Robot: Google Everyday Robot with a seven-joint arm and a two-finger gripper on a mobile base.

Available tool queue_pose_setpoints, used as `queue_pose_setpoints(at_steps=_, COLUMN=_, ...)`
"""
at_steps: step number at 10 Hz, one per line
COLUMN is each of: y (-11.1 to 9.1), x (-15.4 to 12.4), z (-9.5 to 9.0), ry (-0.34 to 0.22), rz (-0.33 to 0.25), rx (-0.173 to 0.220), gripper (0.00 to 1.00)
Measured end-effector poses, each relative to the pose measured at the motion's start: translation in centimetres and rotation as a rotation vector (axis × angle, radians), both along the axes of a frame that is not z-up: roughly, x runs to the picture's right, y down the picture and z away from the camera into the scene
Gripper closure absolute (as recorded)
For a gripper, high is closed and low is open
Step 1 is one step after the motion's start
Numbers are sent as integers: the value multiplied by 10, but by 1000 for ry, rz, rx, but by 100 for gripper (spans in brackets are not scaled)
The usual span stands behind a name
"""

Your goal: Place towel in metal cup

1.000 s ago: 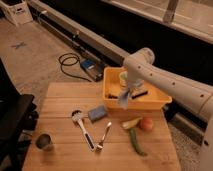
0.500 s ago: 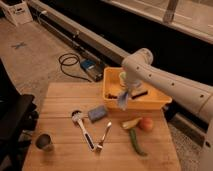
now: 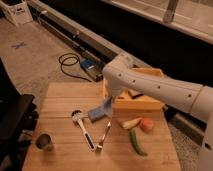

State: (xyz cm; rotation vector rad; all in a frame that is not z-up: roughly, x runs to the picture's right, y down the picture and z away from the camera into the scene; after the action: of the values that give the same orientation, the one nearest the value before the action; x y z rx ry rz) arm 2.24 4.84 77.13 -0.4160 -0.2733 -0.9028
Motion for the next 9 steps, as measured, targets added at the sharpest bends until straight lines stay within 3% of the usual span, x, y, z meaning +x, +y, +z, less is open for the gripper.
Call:
queue_pose_setpoints(at_steps=2, y=15, x=-50, z=-4, ry=-81, rz=-87, rx=-20, gripper=100)
queue_pose_setpoints(at_steps=5, y=50, x=-114, z=-11, ry=-199, rz=-202, rx=-81, gripper=100)
queue_pose_setpoints(at_steps=9, y=49, x=-113, z=-10, ry=-199, rz=-206, rx=-77, gripper=100)
